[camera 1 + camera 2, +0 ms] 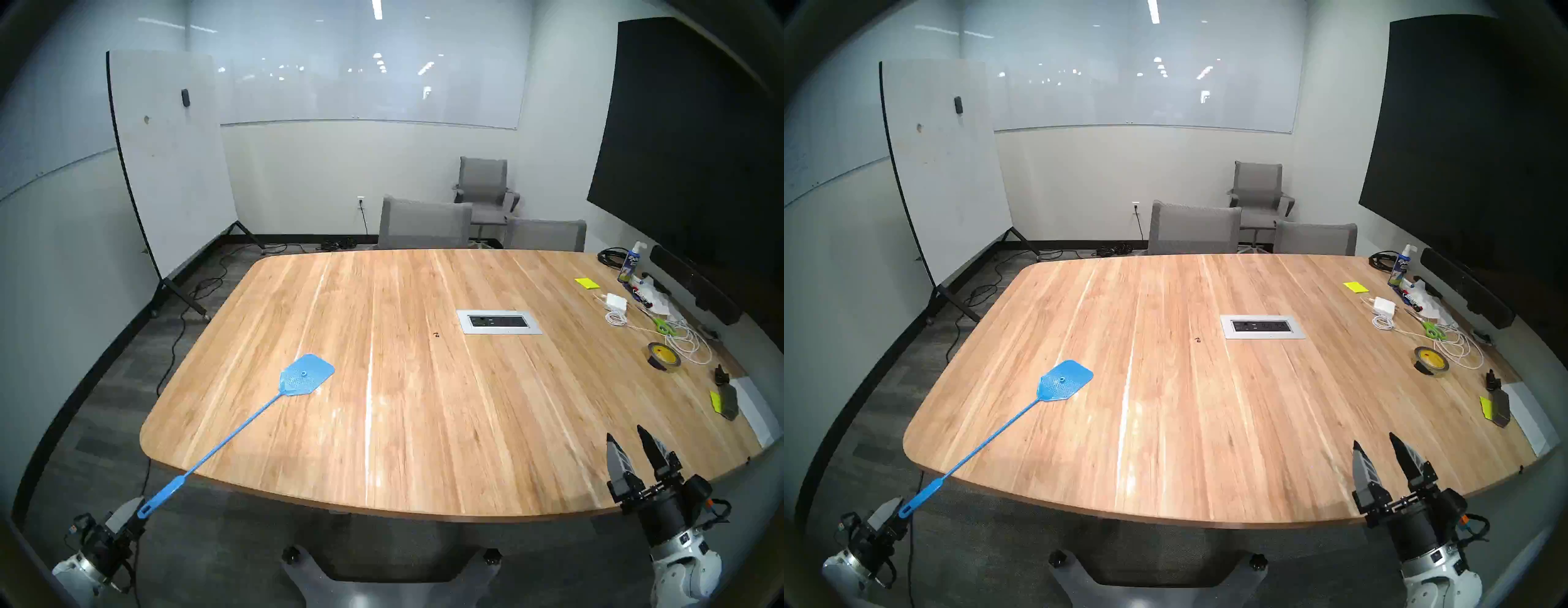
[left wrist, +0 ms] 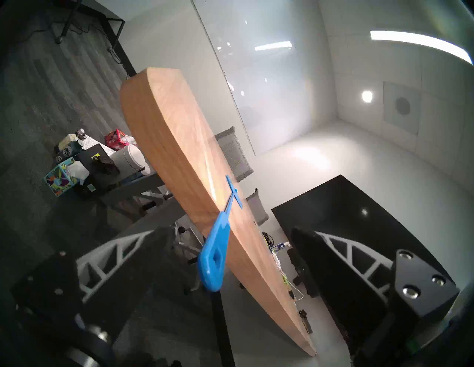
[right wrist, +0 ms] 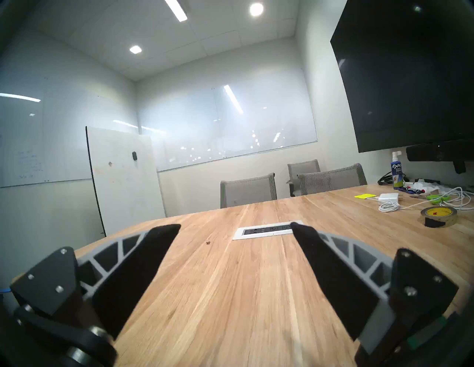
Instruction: Swat a bug on table
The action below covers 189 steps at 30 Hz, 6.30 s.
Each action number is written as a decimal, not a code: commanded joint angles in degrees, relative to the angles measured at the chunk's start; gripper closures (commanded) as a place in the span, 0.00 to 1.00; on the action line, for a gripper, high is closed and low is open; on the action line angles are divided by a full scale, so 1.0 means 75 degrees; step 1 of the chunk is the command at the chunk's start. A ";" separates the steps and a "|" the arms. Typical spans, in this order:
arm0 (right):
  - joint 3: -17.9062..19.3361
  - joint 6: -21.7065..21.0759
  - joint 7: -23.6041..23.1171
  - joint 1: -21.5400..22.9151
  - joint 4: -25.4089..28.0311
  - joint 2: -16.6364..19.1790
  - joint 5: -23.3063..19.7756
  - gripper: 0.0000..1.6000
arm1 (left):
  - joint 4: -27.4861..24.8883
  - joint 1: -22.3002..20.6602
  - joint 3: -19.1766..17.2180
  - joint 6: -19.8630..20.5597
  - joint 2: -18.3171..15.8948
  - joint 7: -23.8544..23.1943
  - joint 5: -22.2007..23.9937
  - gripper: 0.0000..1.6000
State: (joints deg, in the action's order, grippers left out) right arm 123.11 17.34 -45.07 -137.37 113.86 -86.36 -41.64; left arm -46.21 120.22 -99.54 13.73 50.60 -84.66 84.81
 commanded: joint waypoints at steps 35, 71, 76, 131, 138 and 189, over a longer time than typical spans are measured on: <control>0.0008 -0.0008 -0.0024 0.0017 0.0128 -0.0008 0.0015 0.00 | 0.0405 -0.0562 0.0717 -0.0267 -0.0070 -0.0045 0.0096 0.00; 0.0019 -0.0020 -0.0043 0.0031 0.0125 -0.0026 0.0024 0.00 | 0.1149 -0.1155 0.1108 -0.0392 -0.0052 -0.0045 0.0141 0.81; 0.0021 -0.0022 -0.0046 0.0033 0.0125 -0.0029 0.0025 0.00 | 0.1317 -0.1252 0.1179 -0.0467 -0.0062 -0.0045 0.0128 1.00; 0.0037 -0.0029 -0.0082 0.0073 0.0083 -0.0051 0.0031 0.00 | -0.2854 0.2804 -0.2607 -0.2687 -0.0374 -0.0045 0.0631 1.00; 0.0039 -0.0029 -0.0087 0.0082 0.0071 -0.0054 0.0031 0.00 | -0.3582 0.3343 -0.3425 -0.3217 0.0046 -0.0045 0.0365 1.00; 0.0059 -0.0035 -0.0140 0.0114 0.0056 -0.0079 0.0038 0.00 | -0.9518 0.5971 -0.5677 -0.7965 0.4658 0.2260 -0.3946 1.00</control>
State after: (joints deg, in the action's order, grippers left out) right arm 123.56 17.00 -46.01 -136.58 113.46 -87.06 -41.37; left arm -112.74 163.80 -143.09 -41.20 80.13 -64.18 60.20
